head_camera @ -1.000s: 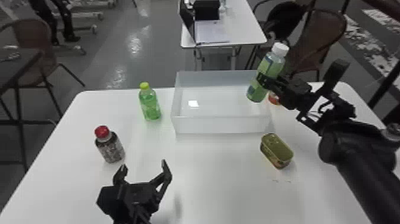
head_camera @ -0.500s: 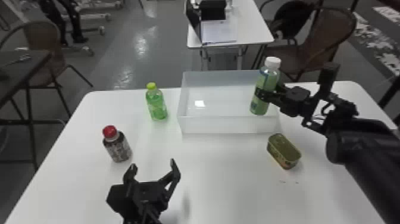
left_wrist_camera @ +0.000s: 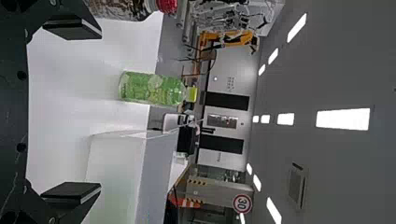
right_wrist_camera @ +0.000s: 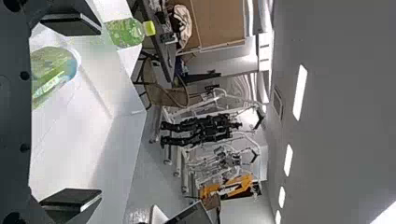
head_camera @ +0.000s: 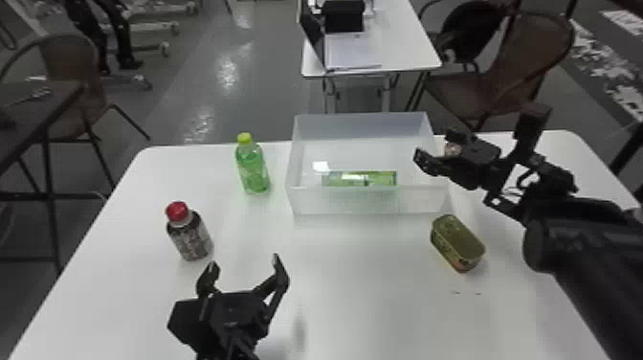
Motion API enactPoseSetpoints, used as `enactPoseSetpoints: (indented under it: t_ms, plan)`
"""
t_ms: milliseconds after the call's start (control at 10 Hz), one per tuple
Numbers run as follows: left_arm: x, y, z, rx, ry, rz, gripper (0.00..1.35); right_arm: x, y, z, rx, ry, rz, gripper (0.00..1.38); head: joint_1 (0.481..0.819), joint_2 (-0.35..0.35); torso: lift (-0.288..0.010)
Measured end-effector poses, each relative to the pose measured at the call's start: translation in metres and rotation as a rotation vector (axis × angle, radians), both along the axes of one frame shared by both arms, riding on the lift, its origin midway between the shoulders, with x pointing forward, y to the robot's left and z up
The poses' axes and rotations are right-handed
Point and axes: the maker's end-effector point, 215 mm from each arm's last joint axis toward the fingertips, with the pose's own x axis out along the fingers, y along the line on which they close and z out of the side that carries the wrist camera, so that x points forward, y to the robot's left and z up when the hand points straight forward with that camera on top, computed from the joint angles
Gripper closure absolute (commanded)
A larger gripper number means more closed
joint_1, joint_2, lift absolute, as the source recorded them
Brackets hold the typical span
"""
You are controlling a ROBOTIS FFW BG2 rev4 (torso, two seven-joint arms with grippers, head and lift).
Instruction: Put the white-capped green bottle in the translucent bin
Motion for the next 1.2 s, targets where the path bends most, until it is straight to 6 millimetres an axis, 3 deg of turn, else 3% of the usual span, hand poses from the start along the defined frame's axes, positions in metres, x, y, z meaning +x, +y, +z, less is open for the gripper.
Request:
enactPoseSetpoints:
  t_ms: [100,200,500,600,800,900,1100,1200]
  plan:
    - [-0.001,0.002,0.001,0.000,-0.006,0.001,0.15,-0.002,-0.013,0.006,0.009,-0.023,-0.116,0.04,0.695,0.099,-0.114]
    - [-0.002,0.003,0.002,-0.001,-0.011,0.004,0.15,-0.018,-0.024,0.008,0.050,-0.028,-0.209,0.05,0.695,0.088,-0.114]
    - [-0.005,0.006,0.004,0.000,-0.022,0.009,0.15,-0.092,-0.031,0.007,0.049,-0.068,-0.298,0.06,0.695,0.089,-0.114]
    - [-0.005,0.006,0.005,0.002,-0.026,0.009,0.15,-0.121,-0.038,-0.001,0.024,-0.067,-0.353,0.06,0.695,0.087,-0.114]
    - [-0.007,0.006,0.005,0.006,-0.026,0.007,0.15,-0.164,-0.054,-0.050,0.028,0.043,-0.440,0.04,0.695,0.072,-0.114]
    - [-0.007,0.006,0.006,0.008,-0.029,0.006,0.15,-0.177,-0.063,-0.066,0.030,0.075,-0.463,0.03,0.695,0.067,-0.114]
    - [-0.009,0.008,0.005,0.014,-0.026,0.007,0.15,-0.201,-0.081,-0.080,-0.037,0.091,-0.536,0.03,0.695,0.043,-0.114]
    - [-0.012,0.009,0.002,0.014,-0.018,0.012,0.15,-0.207,-0.080,-0.082,-0.048,0.095,-0.542,0.03,0.695,0.044,-0.114]
